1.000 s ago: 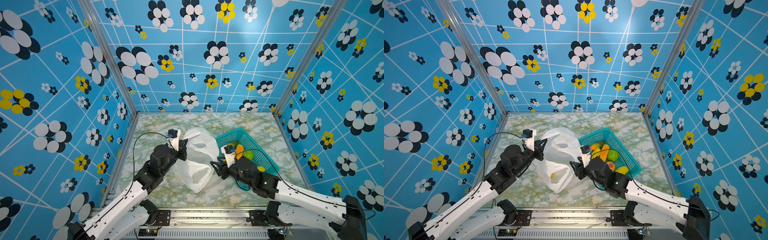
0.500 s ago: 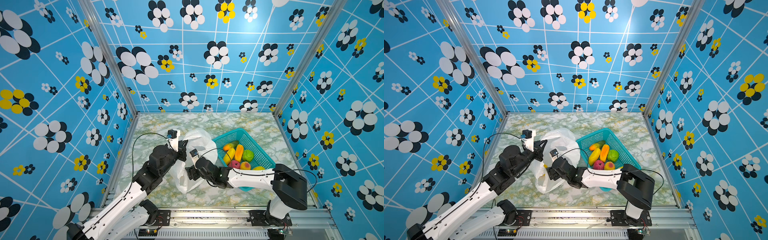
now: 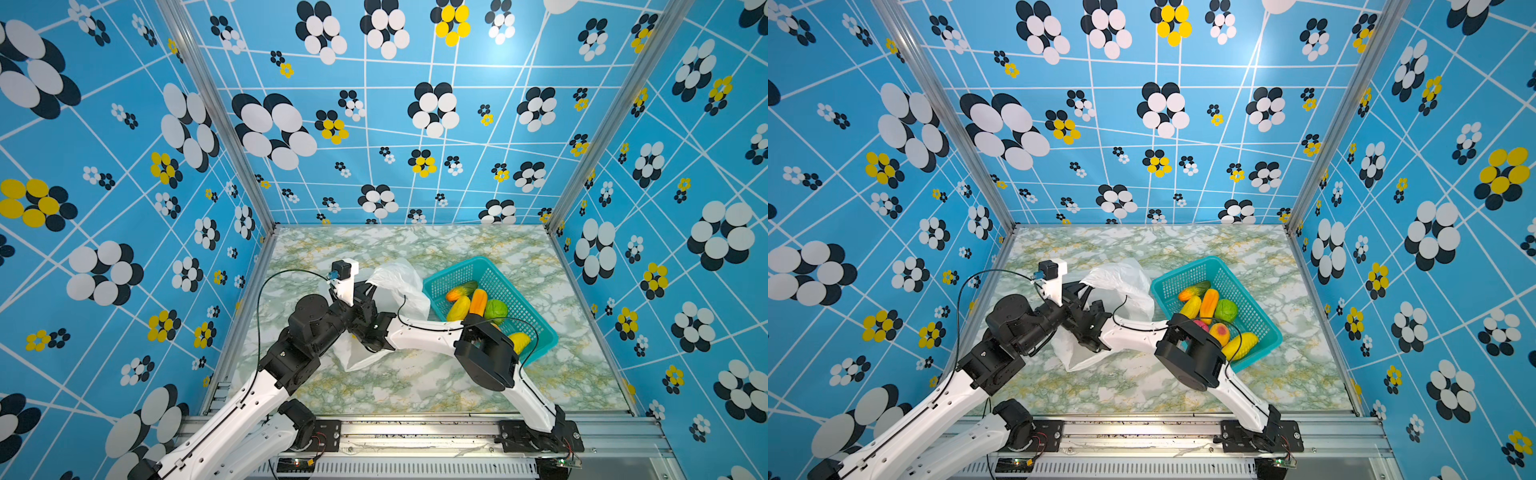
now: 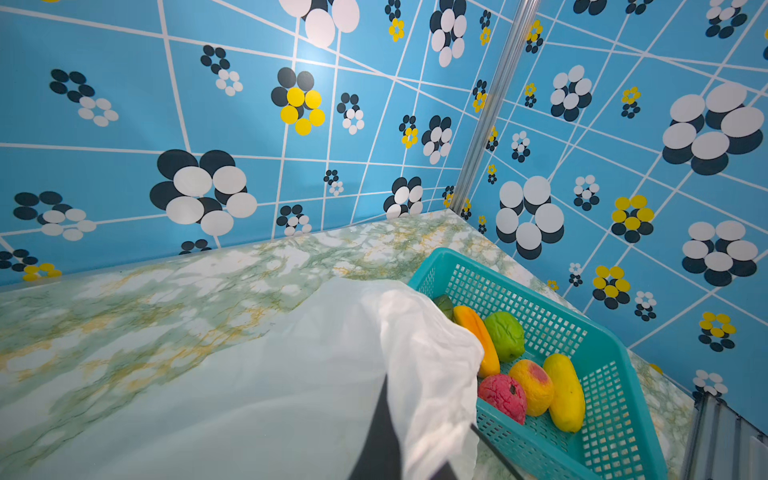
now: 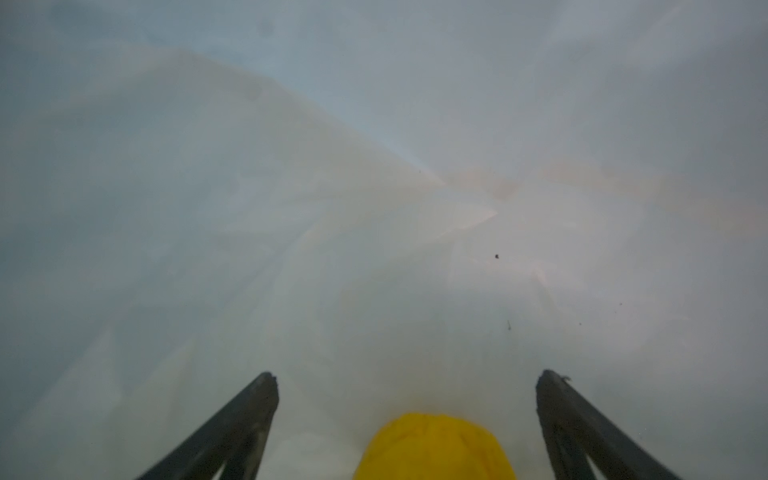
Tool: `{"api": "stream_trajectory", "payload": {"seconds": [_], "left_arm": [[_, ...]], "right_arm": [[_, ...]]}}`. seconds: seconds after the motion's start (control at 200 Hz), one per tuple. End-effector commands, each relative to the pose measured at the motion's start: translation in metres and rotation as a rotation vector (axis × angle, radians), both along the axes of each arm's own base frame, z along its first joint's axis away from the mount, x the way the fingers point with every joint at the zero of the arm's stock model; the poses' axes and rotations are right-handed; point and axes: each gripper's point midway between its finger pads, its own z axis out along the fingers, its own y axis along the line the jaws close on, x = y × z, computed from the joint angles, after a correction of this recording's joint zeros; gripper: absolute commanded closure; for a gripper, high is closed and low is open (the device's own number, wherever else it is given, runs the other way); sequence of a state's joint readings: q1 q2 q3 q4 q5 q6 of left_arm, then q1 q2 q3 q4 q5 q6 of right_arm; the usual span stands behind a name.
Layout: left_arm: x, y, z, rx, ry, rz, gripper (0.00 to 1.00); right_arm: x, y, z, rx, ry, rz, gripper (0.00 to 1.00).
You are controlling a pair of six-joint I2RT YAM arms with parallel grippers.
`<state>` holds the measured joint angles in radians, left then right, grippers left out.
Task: Untie the knot of the plastic bag and take out the fruit
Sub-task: 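Grasp the elongated yellow fruit inside the bag with the right gripper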
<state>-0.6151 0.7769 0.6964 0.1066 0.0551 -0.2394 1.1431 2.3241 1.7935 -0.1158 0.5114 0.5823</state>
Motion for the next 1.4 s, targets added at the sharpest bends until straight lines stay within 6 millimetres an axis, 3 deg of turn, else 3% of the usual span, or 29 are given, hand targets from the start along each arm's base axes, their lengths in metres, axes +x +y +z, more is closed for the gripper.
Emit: {"api": "stream_trajectory", "payload": {"seconds": [0.0, 0.14, 0.34, 0.545, 0.6, 0.735, 0.865, 0.89, 0.925, 0.95, 1.06, 1.394], "left_arm": [[-0.004, -0.005, 0.001, 0.000, -0.026, -0.037, 1.00], [-0.004, -0.005, 0.001, -0.003, -0.028, -0.038, 1.00], [-0.001, 0.000, 0.000, 0.000, -0.027, -0.005, 1.00], [0.002, 0.002, 0.000, 0.008, -0.020, 0.017, 1.00], [0.005, 0.005, -0.002, 0.013, -0.016, 0.037, 1.00], [0.011, 0.008, -0.004, 0.022, -0.001, 0.075, 1.00], [0.022, 0.019, -0.009, 0.038, 0.023, 0.163, 1.00], [0.024, 0.022, -0.010, 0.042, 0.027, 0.180, 1.00], [0.026, 0.025, -0.011, 0.045, 0.032, 0.206, 1.00], [0.028, 0.027, -0.012, 0.045, 0.035, 0.218, 1.00], [0.032, 0.031, -0.015, 0.043, 0.050, 0.242, 1.00], [0.043, 0.044, -0.020, 0.018, 0.086, 0.296, 1.00]], "right_arm": [[0.012, -0.015, -0.013, -0.102, -0.020, -0.091, 0.01], [0.029, -0.015, -0.031, -0.147, -0.007, -0.134, 0.01], [0.029, -0.024, -0.041, -0.148, 0.000, -0.146, 0.02], [0.031, -0.027, -0.033, -0.124, -0.031, -0.127, 0.33], [0.030, -0.028, -0.030, -0.119, -0.035, -0.123, 0.37], [0.026, -0.028, -0.013, -0.086, -0.056, -0.089, 0.53], [0.017, -0.031, 0.010, -0.011, -0.078, -0.036, 0.61], [0.015, -0.031, 0.019, 0.014, -0.091, -0.026, 0.62], [0.009, -0.038, 0.014, 0.007, -0.089, -0.011, 0.63], [0.006, -0.040, 0.032, 0.046, -0.111, -0.001, 0.64], [-0.007, -0.048, 0.056, 0.089, -0.145, 0.042, 0.69], [-0.051, -0.066, 0.111, 0.200, -0.231, 0.165, 0.75]]}}
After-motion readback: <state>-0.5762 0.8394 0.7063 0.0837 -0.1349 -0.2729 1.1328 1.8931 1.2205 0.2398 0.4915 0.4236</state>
